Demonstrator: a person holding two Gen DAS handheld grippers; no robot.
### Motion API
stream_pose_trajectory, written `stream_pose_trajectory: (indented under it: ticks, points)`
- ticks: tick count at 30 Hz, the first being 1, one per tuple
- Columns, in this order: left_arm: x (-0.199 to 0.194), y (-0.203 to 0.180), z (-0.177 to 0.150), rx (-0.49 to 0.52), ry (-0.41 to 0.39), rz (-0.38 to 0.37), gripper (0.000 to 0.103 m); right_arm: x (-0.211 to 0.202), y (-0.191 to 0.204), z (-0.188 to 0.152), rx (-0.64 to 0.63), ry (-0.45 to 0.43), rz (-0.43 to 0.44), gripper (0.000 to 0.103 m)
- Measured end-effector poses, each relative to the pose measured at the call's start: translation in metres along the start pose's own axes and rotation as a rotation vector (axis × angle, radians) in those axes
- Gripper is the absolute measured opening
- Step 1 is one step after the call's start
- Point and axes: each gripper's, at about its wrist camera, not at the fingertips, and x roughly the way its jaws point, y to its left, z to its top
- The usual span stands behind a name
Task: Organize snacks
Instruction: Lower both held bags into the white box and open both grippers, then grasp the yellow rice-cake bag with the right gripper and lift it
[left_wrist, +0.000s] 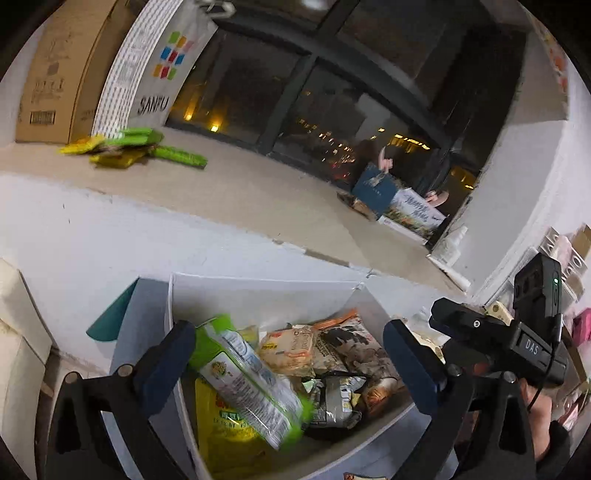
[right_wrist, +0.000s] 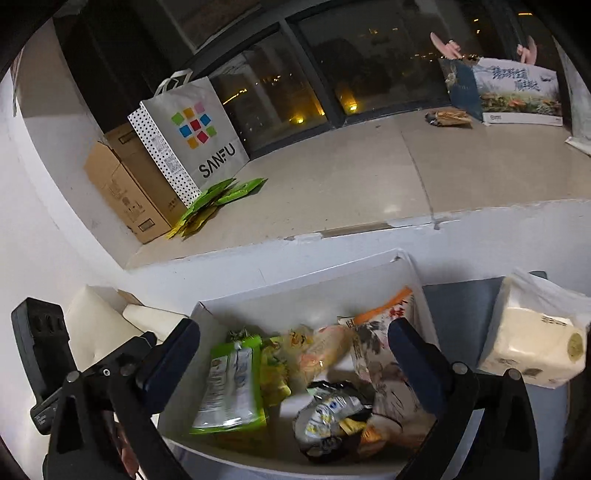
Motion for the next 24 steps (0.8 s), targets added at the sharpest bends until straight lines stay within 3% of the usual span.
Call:
stream_pose_trajectory:
  ticks: [3,7,9,11,18,24]
  points:
    - [-0.028,-0.011,-0.009,0.047,-0.038,-0.006,0.103,-0.019,0.005,-0.005,-0.037,-0.012,0.0,0.103]
    - [-0.063,-0.031,-0.027,0.122,-0.021,-0.02,0.103,-0.056,0.017,-0.018,-0.109,-0.042,0.017,0.103]
    - [-0.081,-0.045,-0.041,0.184,-0.01,0.022,0.103,-0.08,0.028,-0.029,-0.172,-0.06,0.01,0.103]
    - [-0.106,-0.061,-0.06,0.266,-0.027,0.01,0.103,-0.102,0.039,-0.042,-0.241,-0.071,0.015,0.103]
    - [-0.163,-0.089,-0.124,0.377,-0.013,-0.052,0.103,-0.17,0.06,-0.128,-0.497,-0.098,-0.052,0.103]
    - [-0.18,-0.089,-0.176,0.329,0.043,-0.063,0.103,-0.179,0.044,-0.213,-0.553,-0.024,-0.112,0.103]
